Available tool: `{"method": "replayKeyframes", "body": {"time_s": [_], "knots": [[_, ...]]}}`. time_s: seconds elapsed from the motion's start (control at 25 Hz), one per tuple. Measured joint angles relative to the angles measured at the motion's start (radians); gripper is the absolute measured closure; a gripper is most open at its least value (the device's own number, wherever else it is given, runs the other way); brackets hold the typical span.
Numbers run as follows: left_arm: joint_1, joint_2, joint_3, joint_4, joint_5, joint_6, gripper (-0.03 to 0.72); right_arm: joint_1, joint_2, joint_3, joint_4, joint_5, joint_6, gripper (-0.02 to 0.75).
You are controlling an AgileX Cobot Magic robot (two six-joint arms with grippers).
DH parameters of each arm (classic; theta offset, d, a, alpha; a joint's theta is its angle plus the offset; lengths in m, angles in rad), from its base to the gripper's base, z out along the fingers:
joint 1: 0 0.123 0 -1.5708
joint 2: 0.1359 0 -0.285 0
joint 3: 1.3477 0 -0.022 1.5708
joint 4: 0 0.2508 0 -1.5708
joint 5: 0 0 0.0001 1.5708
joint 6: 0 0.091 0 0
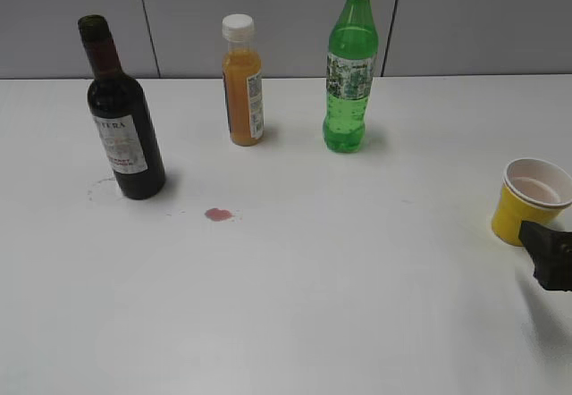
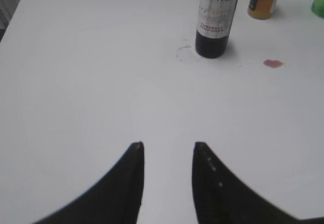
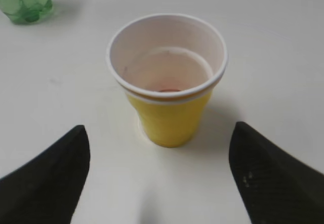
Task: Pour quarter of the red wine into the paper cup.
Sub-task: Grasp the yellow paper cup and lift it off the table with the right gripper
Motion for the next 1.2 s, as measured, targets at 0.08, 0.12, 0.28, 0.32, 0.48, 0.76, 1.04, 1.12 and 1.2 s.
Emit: {"method": "replayKeyframes", "body": {"time_s": [0.08, 0.12, 0.28, 0.32, 0.48, 0.76, 1.04, 1.12, 1.2], "knots": [[0.0, 0.0, 0.0, 0.0, 0.0, 0.0, 0.449, 0.0, 0.055, 0.0, 0.001, -0.044, -0.007, 0.083], [0.0, 0.0, 0.0, 0.0, 0.0, 0.0, 0.449, 0.0, 0.081, 0.0, 0.002, -0.068, -0.015, 0.083], [0.0, 0.0, 0.0, 0.0, 0.0, 0.0, 0.449, 0.0, 0.153, -0.002, 0.003, -0.153, -0.035, 0.084], [0.0, 0.0, 0.0, 0.0, 0.0, 0.0, 0.449, 0.0, 0.166, -0.007, 0.003, -0.158, -0.036, 0.084], [0.0, 0.0, 0.0, 0.0, 0.0, 0.0, 0.449, 0.0, 0.207, -0.057, 0.006, -0.171, -0.038, 0.085], [0.0, 0.0, 0.0, 0.0, 0.001, 0.0, 0.449, 0.0, 0.266, -0.097, 0.008, -0.17, -0.038, 0.088], [0.0, 0.0, 0.0, 0.0, 0.001, 0.0, 0.449, 0.0, 0.35, -0.117, 0.011, -0.168, -0.038, 0.092], [0.0, 0.0, 0.0, 0.0, 0.001, 0.0, 0.449, 0.0, 0.367, -0.126, 0.011, -0.168, -0.04, 0.094], [0.0, 0.0, 0.0, 0.0, 0.001, 0.0, 0.449, 0.0, 0.381, -0.138, 0.018, -0.168, -0.04, 0.098]]}}
